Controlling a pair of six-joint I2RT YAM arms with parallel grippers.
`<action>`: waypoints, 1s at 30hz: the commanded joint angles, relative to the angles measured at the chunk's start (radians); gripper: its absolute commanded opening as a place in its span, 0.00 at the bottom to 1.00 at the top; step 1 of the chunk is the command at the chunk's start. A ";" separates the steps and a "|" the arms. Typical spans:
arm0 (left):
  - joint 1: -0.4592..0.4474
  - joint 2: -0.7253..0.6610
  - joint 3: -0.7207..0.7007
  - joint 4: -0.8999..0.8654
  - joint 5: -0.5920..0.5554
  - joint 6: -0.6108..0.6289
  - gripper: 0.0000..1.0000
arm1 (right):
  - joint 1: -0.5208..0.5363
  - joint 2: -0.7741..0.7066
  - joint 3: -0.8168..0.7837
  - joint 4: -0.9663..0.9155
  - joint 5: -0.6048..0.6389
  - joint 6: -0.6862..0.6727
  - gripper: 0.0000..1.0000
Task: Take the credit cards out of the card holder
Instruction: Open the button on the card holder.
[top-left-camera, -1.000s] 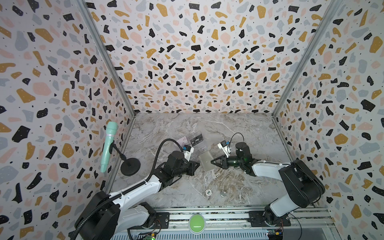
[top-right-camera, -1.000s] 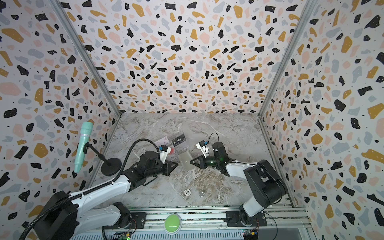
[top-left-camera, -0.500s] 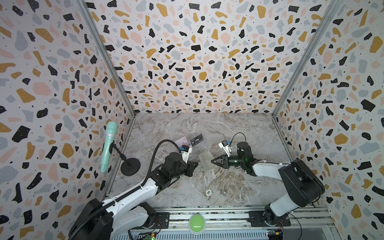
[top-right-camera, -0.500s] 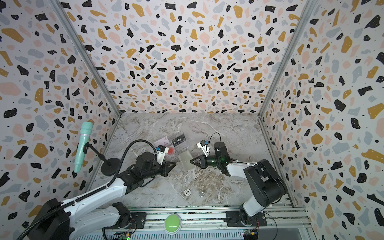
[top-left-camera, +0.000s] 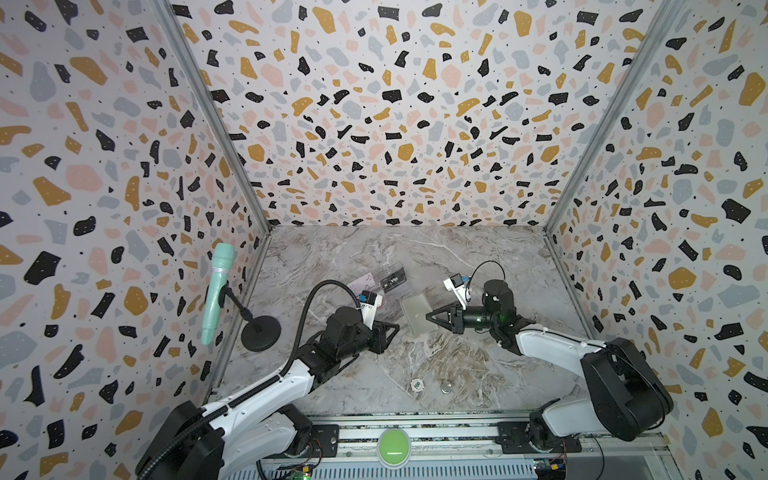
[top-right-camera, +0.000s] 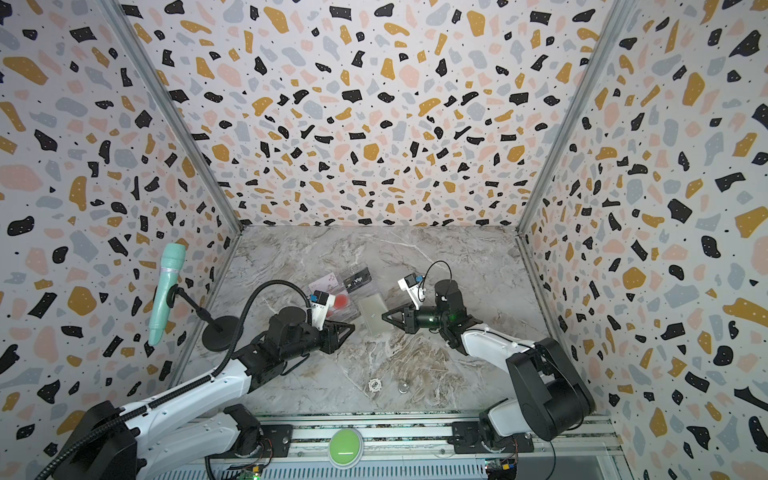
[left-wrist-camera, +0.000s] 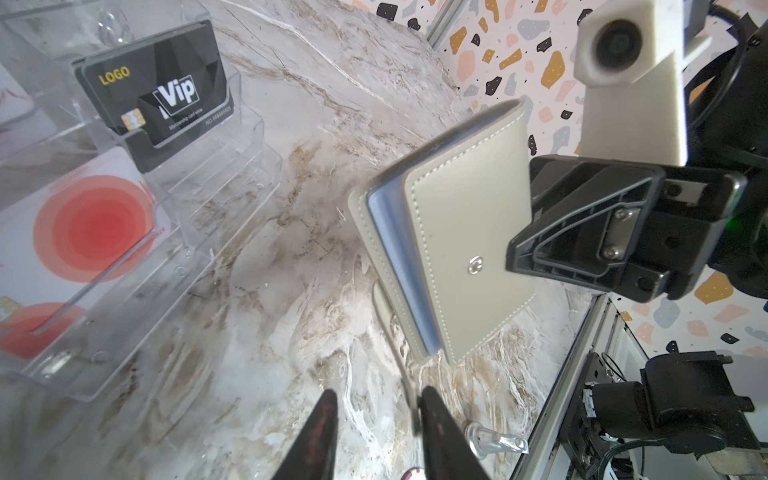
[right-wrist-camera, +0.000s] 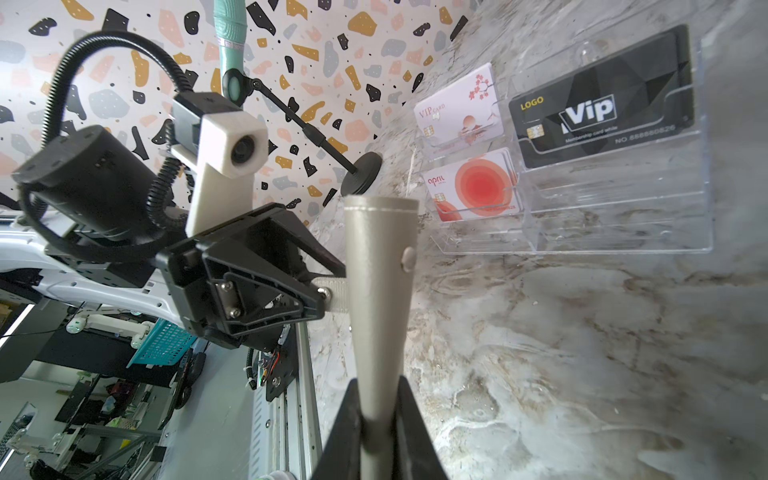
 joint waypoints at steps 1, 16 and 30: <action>0.004 -0.002 -0.016 0.104 0.028 -0.012 0.41 | -0.004 -0.048 0.018 0.011 -0.022 0.022 0.07; 0.004 -0.009 -0.110 0.436 0.149 -0.126 0.42 | -0.015 -0.062 -0.043 0.362 -0.174 0.273 0.07; 0.007 -0.005 -0.144 0.673 0.222 -0.207 0.35 | -0.017 0.020 -0.061 0.713 -0.237 0.527 0.07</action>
